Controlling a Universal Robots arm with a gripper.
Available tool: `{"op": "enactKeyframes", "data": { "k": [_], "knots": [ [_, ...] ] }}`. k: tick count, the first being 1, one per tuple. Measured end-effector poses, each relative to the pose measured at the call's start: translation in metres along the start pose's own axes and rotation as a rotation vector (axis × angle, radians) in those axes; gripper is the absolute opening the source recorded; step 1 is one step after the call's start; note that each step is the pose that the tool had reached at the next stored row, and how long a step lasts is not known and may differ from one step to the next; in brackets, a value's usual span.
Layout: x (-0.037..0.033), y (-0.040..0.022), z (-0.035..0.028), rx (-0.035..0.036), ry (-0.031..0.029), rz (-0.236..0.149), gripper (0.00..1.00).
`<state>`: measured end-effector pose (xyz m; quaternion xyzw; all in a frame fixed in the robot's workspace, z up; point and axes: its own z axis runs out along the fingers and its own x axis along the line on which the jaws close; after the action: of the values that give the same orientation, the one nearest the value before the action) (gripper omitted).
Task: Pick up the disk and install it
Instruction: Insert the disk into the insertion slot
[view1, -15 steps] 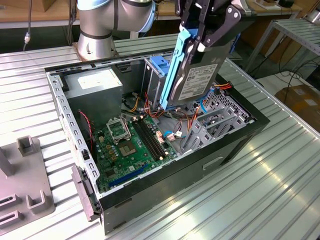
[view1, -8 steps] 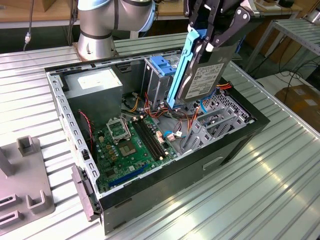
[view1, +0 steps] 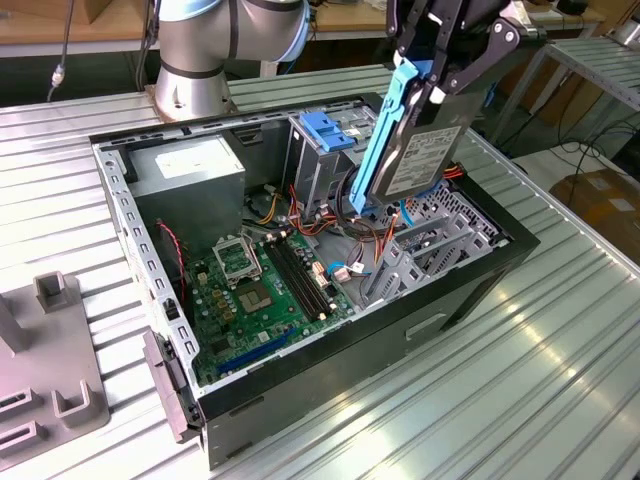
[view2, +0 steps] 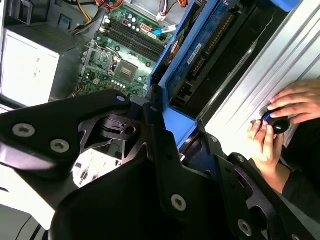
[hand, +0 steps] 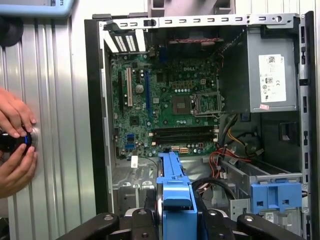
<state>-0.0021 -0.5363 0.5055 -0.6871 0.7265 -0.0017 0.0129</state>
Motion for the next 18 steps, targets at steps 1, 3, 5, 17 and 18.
{"op": "enactKeyframes", "data": {
  "k": [1, 3, 5, 17, 18],
  "knots": [
    [0.0, -0.0002, 0.0001, 0.0, 0.0, 0.0, 0.37],
    [0.0002, -0.0004, 0.0013, 0.0, -0.0001, 0.0, 0.37],
    [0.0002, -0.0004, 0.0013, 0.0, -0.0001, 0.0, 0.37],
    [-0.0002, -0.0096, 0.0036, 0.0, -0.0001, 0.0, 0.37],
    [-0.0003, -0.0127, 0.0039, 0.0, 0.0, 0.0, 0.37]
  ]
}}
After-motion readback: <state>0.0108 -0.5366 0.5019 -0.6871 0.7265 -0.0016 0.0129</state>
